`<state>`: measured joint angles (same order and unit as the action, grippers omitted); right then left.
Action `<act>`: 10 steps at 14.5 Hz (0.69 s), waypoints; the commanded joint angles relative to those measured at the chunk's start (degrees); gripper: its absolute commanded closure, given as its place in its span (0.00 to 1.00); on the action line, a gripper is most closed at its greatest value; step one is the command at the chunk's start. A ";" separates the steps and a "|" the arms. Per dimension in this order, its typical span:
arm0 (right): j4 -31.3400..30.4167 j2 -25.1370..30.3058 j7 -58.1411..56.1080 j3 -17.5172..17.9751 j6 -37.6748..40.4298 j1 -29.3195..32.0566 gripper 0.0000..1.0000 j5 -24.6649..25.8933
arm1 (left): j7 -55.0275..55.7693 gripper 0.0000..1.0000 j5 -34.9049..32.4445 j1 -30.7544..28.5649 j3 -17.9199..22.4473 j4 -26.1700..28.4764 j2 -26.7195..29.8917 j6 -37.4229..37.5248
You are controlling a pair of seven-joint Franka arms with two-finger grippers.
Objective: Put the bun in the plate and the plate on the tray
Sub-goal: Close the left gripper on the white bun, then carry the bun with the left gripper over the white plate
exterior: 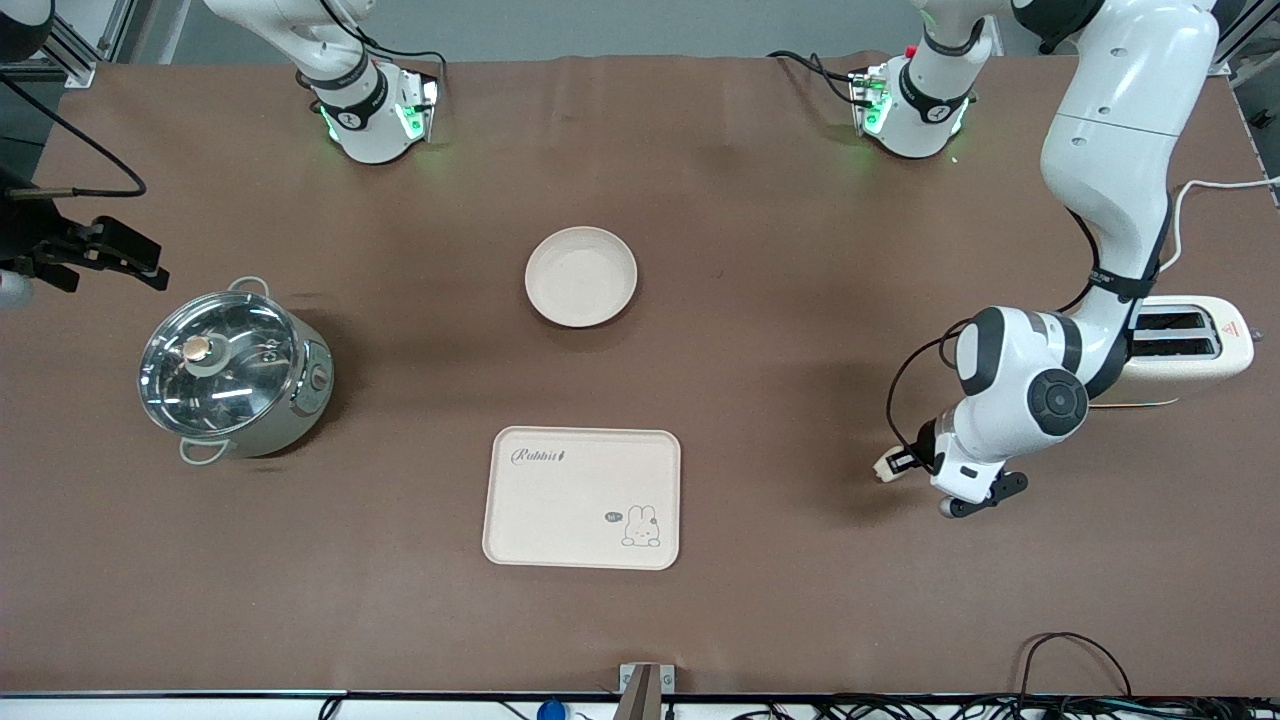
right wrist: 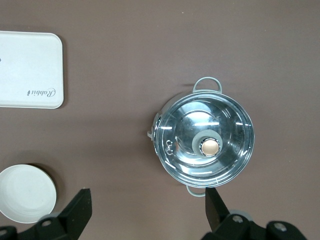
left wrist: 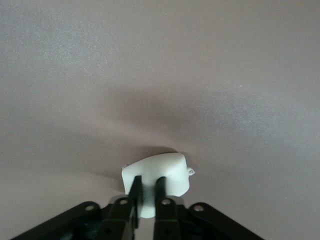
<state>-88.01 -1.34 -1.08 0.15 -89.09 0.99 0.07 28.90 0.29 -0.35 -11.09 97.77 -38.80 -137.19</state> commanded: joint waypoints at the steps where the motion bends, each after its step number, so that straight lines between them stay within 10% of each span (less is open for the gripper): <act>1: -0.68 0.37 0.20 0.20 -0.30 0.77 0.00 -1.21 | 0.72 1.00 0.59 1.66 -0.25 0.06 3.10 2.35; 10: -0.94 0.37 0.29 0.20 0.23 1.03 0.00 -1.30 | 22.14 1.00 -0.37 14.65 -7.37 -1.08 9.01 10.19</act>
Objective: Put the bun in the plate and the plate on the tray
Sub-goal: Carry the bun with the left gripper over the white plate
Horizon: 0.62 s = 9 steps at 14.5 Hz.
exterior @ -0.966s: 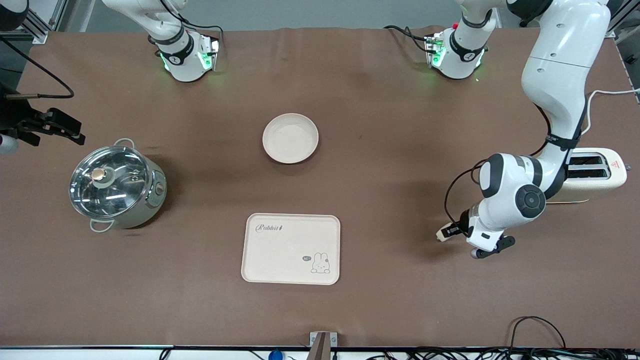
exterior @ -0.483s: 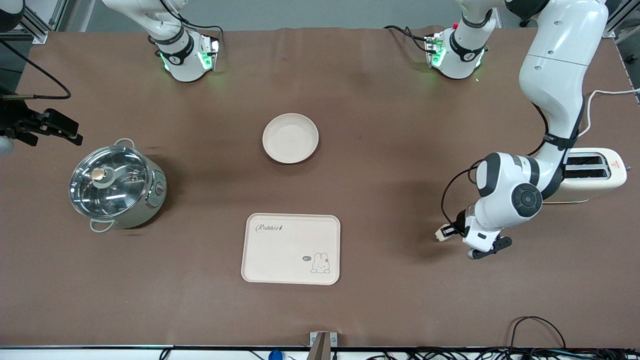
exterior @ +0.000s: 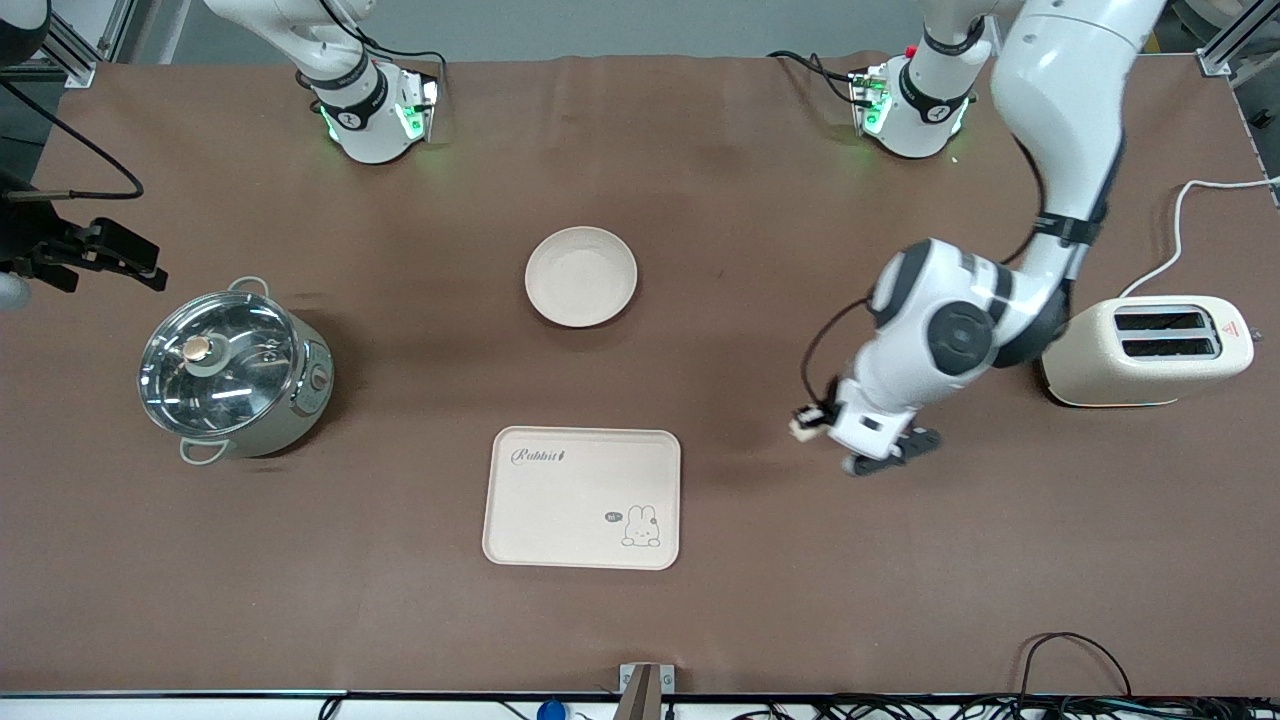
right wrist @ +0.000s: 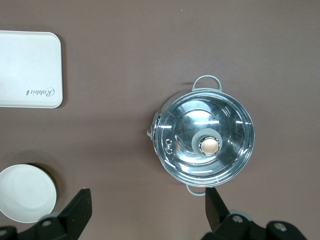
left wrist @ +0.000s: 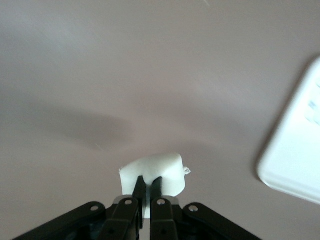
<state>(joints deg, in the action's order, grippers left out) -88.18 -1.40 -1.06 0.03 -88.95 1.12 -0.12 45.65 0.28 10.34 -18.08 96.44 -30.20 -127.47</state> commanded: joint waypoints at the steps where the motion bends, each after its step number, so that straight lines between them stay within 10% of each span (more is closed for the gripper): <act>1: -0.85 0.44 0.18 0.32 -0.08 0.91 0.00 -1.11 | 8.54 1.00 -0.28 7.12 -0.38 0.24 0.32 0.64; 9: -1.03 0.52 0.18 0.58 1.93 -0.40 0.00 -2.34 | 25.71 0.98 -0.19 24.54 -0.38 -0.99 -4.25 -0.32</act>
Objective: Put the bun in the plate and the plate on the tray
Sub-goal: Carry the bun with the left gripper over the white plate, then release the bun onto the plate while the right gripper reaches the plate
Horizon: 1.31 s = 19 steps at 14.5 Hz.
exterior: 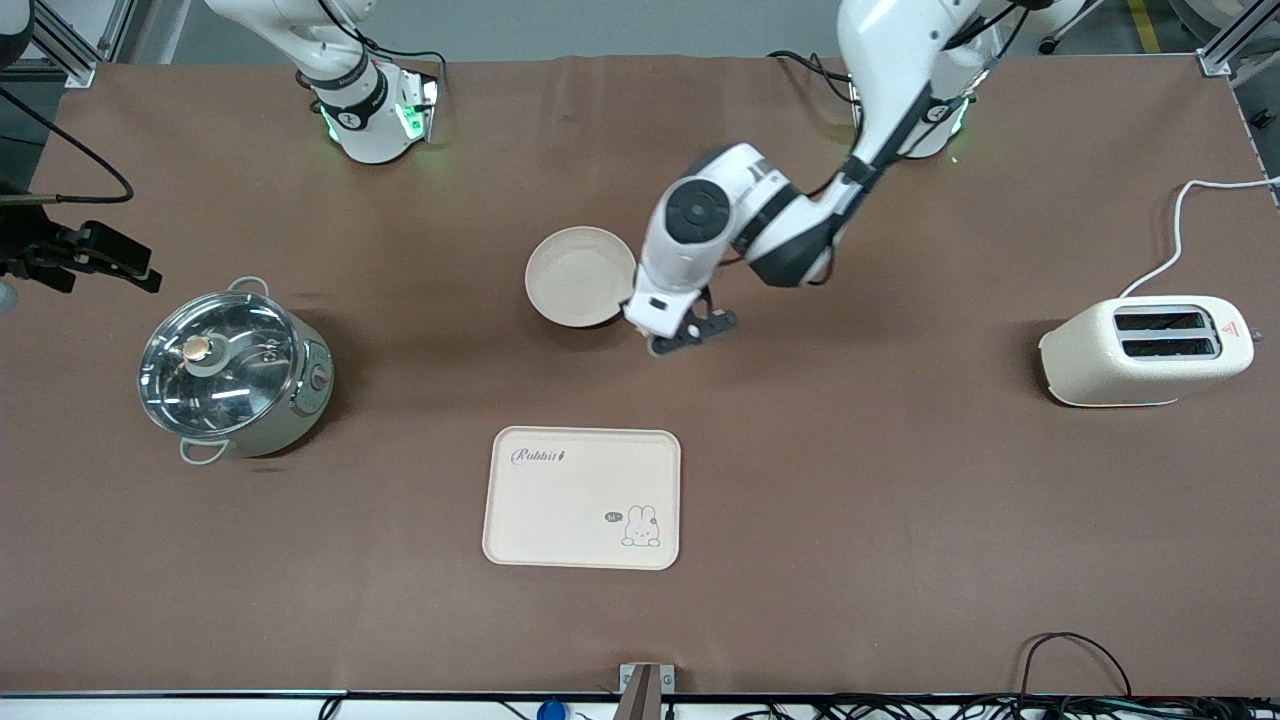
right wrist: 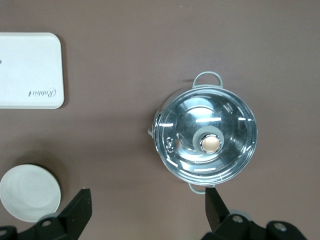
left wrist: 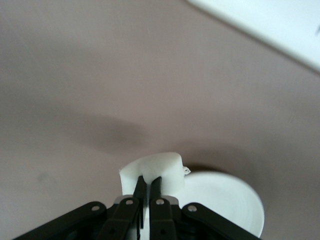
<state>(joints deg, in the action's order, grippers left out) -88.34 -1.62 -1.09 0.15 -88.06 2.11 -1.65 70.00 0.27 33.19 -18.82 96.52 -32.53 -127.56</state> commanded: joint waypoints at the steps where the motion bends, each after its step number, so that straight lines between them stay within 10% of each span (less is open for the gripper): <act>1: -1.31 0.74 0.29 0.47 1.05 -2.80 0.00 -0.90 | 1.89 0.98 0.25 3.27 0.27 -1.08 -2.62 -1.53; 8: -19.65 0.82 2.67 0.47 -14.66 -9.05 0.00 -11.08 | 8.49 0.80 -0.27 9.79 0.53 -1.16 -7.99 -13.23; 11: -27.74 0.83 2.67 0.55 -21.61 -10.19 0.00 -14.25 | 8.40 0.00 -0.36 9.18 1.15 -1.16 -7.21 -13.41; 19: -47.79 1.09 2.76 0.47 -48.05 -21.51 0.00 -22.43 | -12.20 0.00 -7.48 -9.95 4.49 -11.07 8.43 15.99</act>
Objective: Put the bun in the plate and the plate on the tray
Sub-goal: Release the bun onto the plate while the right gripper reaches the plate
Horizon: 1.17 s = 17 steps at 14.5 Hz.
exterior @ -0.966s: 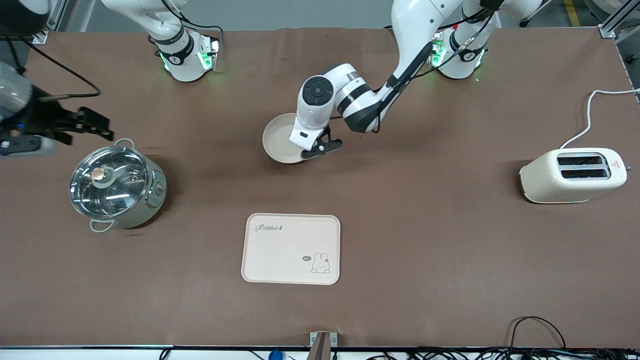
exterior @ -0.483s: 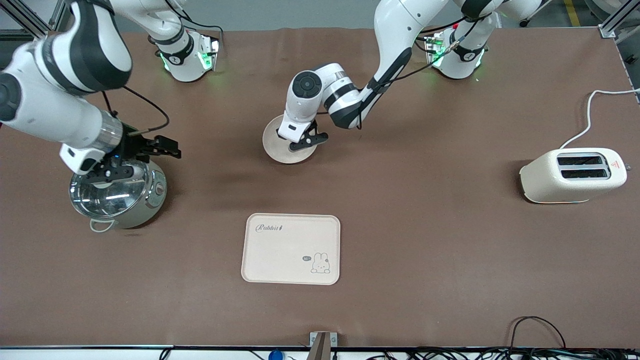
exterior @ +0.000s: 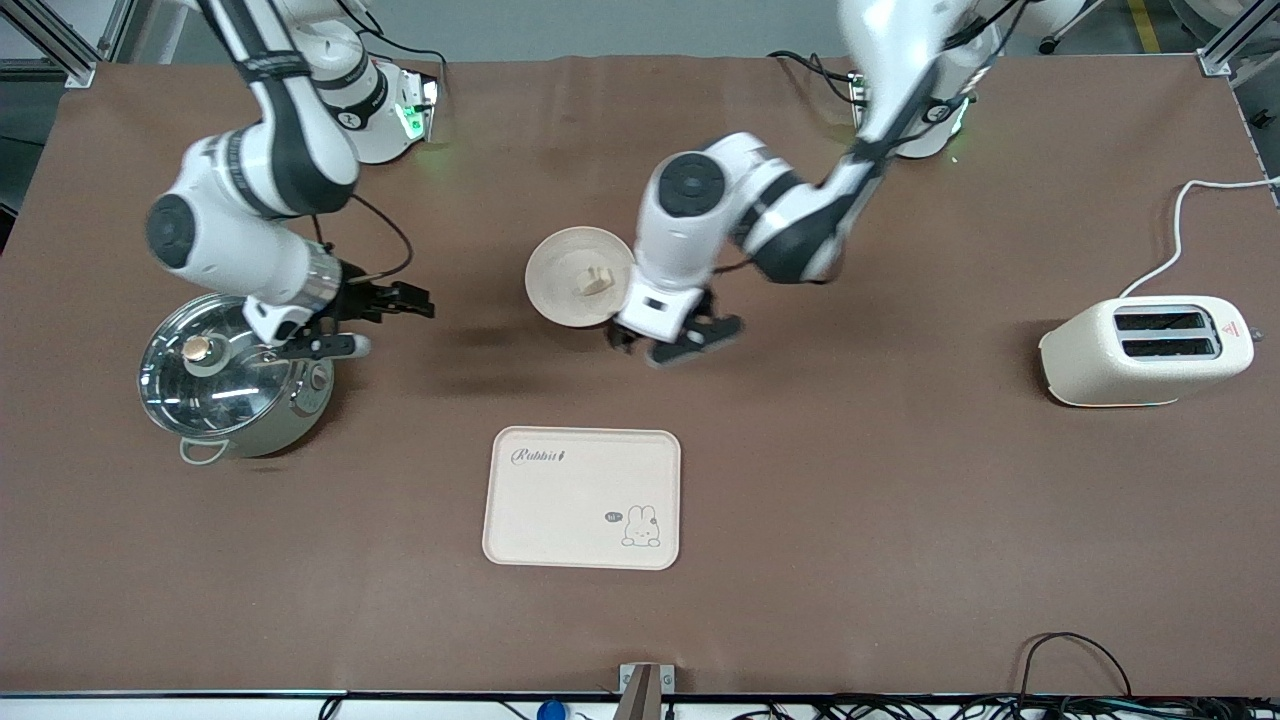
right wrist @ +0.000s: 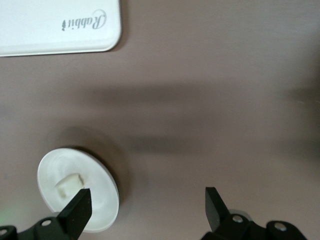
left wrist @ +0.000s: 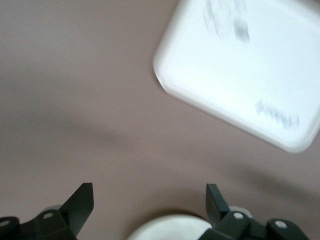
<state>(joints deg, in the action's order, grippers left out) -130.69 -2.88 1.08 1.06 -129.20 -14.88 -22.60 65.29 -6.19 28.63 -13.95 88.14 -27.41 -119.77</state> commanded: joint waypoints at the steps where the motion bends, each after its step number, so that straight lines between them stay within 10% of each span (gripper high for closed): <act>1: -5.98 1.74 0.59 -0.44 -8.95 -5.85 0.00 -1.48 | -12.76 0.00 -1.01 -8.73 -0.38 -4.36 4.63 11.63; 10: -13.63 -3.97 14.45 -0.44 -26.36 -23.07 0.00 -2.10 | -38.45 0.00 -0.93 -28.09 -0.38 -4.73 17.46 21.15; 17: -14.42 -10.39 15.44 -0.53 -32.34 -25.11 0.10 -2.10 | -54.46 0.00 0.30 -33.81 -0.12 -3.51 25.55 29.42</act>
<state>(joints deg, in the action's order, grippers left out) -144.43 -12.92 16.29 0.96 -160.50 -39.34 -23.53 14.29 -6.36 -3.96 -13.83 82.73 -4.63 -91.54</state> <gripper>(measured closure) 0.022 0.000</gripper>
